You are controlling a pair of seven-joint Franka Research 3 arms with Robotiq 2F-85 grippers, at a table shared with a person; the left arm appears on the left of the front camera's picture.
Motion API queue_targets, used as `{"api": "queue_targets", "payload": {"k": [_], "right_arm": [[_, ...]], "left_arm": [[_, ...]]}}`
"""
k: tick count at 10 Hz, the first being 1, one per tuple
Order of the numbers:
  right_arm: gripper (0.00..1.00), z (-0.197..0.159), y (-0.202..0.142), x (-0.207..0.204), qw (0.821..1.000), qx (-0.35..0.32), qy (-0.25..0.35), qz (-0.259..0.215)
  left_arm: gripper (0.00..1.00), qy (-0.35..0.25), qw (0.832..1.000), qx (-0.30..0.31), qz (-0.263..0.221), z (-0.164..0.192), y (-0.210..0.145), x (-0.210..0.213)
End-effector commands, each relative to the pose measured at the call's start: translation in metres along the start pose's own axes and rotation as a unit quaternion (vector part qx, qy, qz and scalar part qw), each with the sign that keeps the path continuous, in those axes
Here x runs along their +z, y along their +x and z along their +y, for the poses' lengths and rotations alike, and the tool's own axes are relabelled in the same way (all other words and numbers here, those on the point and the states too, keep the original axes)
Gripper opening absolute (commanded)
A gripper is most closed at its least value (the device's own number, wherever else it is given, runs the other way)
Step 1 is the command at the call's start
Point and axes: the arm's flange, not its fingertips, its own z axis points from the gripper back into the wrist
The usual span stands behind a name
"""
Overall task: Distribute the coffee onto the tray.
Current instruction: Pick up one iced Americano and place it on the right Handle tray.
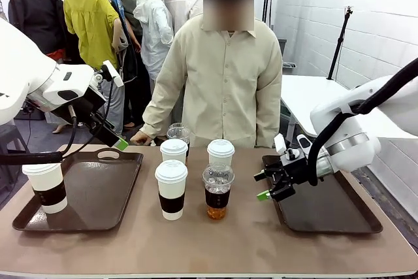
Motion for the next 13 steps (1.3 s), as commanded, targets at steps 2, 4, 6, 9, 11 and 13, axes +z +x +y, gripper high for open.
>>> {"api": "queue_targets", "payload": {"k": [2,4,6,9,11,13], "right_arm": [[1.0,-0.011,-0.004,-0.012,0.999,0.002,0.01,-0.038],[1.0,-0.013,-0.004,-0.017,0.999,0.002,0.009,-0.04],[1.0,-0.007,-0.002,-0.01,1.0,-0.006,0.017,-0.022],[1.0,-0.007,-0.002,-0.01,1.0,-0.006,0.017,-0.022],[1.0,-0.01,-0.003,-0.019,0.999,0.004,0.019,-0.039],[1.0,-0.011,-0.003,-0.036,0.998,0.012,0.033,-0.051]], "left_arm": [[1.0,-0.001,1.0,0.0,0.002,0.0,0.0,0.001],[1.0,-0.001,1.0,0.0,0.002,0.0,0.0,0.001],[1.0,-0.001,1.0,0.0,0.002,0.0,0.0,0.001],[1.0,-0.001,1.0,0.0,0.002,0.0,0.0,0.001],[1.0,-0.001,1.0,0.0,0.002,0.0,0.0,0.001],[1.0,-0.001,1.0,0.0,0.002,0.0,0.0,0.001]]}}
